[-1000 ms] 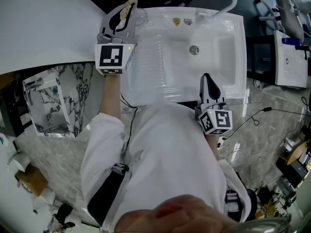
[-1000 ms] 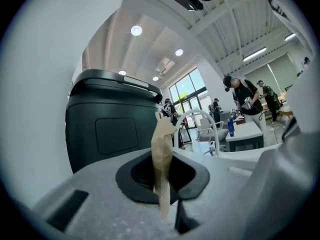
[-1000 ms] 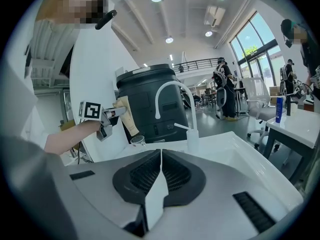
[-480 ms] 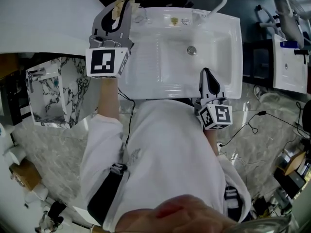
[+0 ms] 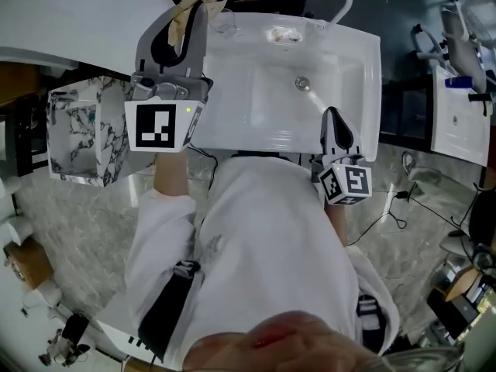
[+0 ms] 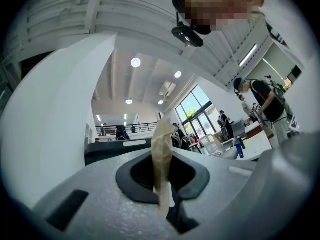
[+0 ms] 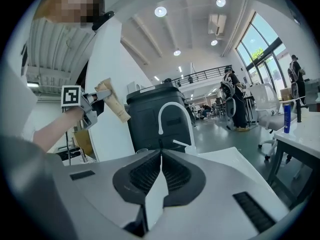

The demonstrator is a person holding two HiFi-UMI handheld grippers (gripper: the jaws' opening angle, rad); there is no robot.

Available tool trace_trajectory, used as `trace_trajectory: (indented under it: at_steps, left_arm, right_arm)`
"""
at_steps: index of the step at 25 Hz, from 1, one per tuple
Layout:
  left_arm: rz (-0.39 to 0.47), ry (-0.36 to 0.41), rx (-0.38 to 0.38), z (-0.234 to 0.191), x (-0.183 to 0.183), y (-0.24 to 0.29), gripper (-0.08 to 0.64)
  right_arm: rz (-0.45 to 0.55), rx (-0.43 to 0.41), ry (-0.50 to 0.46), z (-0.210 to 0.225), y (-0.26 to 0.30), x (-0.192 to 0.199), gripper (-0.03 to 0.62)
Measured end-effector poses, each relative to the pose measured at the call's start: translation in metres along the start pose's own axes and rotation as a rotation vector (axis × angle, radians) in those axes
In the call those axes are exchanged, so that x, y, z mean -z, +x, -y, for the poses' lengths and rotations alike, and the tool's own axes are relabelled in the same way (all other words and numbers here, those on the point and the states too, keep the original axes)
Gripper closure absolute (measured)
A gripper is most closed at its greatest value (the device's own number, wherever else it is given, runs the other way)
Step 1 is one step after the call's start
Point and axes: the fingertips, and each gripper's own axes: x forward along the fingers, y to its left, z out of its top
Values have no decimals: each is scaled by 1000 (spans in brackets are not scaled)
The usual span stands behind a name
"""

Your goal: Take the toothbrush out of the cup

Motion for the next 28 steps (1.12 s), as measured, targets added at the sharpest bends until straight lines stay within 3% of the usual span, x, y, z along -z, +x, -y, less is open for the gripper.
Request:
trace_trajectory:
  at_steps: [6, 13, 28]
  left_arm:
    - [51, 27, -33, 24, -42, -29, 531]
    - [66, 48, -73, 42, -61, -62, 532]
    - [-33, -70, -152, 73, -22, -129, 532]
  right_arm:
    - [32, -38, -19, 7, -17, -9, 574]
    - [44, -60, -26, 14, -31, -7, 574]
    - [58, -71, -42, 13, -43, -12, 574]
